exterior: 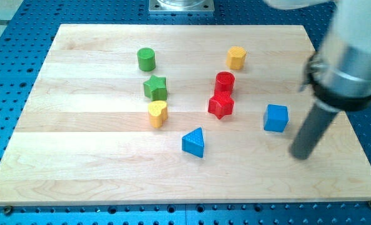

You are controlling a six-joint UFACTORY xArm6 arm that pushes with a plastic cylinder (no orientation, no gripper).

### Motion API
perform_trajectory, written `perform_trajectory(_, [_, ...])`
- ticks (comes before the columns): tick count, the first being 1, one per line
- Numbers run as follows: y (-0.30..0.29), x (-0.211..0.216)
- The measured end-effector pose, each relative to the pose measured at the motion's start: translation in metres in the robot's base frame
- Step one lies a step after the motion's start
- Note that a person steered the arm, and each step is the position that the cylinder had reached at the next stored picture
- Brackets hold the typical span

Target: Push the blue cube below the red star

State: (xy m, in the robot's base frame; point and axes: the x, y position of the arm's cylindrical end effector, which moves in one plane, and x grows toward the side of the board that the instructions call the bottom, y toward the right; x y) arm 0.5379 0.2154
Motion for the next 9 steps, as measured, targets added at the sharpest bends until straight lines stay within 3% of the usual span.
perform_trajectory(1, [0.001, -0.035])
perform_trajectory(4, [-0.013, -0.053])
perform_trajectory(9, [-0.093, -0.045])
